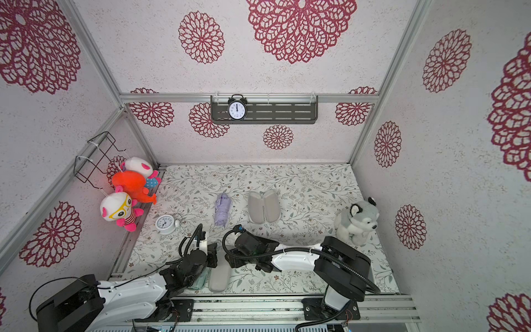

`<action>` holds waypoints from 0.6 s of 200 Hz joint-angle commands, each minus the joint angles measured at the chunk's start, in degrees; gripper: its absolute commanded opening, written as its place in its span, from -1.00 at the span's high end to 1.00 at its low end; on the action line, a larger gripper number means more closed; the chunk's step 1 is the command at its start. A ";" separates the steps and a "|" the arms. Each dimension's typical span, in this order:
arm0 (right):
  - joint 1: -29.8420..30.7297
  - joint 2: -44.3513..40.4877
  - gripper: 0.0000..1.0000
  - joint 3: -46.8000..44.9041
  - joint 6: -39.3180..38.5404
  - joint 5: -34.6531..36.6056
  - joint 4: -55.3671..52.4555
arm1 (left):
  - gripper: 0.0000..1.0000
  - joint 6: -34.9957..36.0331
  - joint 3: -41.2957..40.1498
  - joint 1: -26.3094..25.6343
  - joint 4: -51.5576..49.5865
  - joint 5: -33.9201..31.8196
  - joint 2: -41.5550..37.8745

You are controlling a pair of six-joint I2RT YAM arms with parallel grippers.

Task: Put umbrellas into zippered umbrella sleeves
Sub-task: Move the umbrella sleeve at the center of the board.

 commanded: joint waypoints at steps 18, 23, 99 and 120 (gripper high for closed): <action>0.24 -6.20 -0.09 -6.83 3.24 0.28 7.76 | 1.00 1.54 -1.60 0.41 2.45 0.53 -0.89; 0.25 -7.27 -0.05 -7.51 3.48 1.00 7.26 | 1.00 1.80 -1.53 0.42 2.50 0.83 -1.07; 0.29 6.03 -0.14 -0.72 4.88 -6.19 11.69 | 1.00 1.41 -0.88 0.72 0.17 -1.04 -3.02; -0.09 9.19 0.10 3.31 4.36 -4.09 7.40 | 1.00 1.28 -0.69 1.08 0.76 -1.21 -1.66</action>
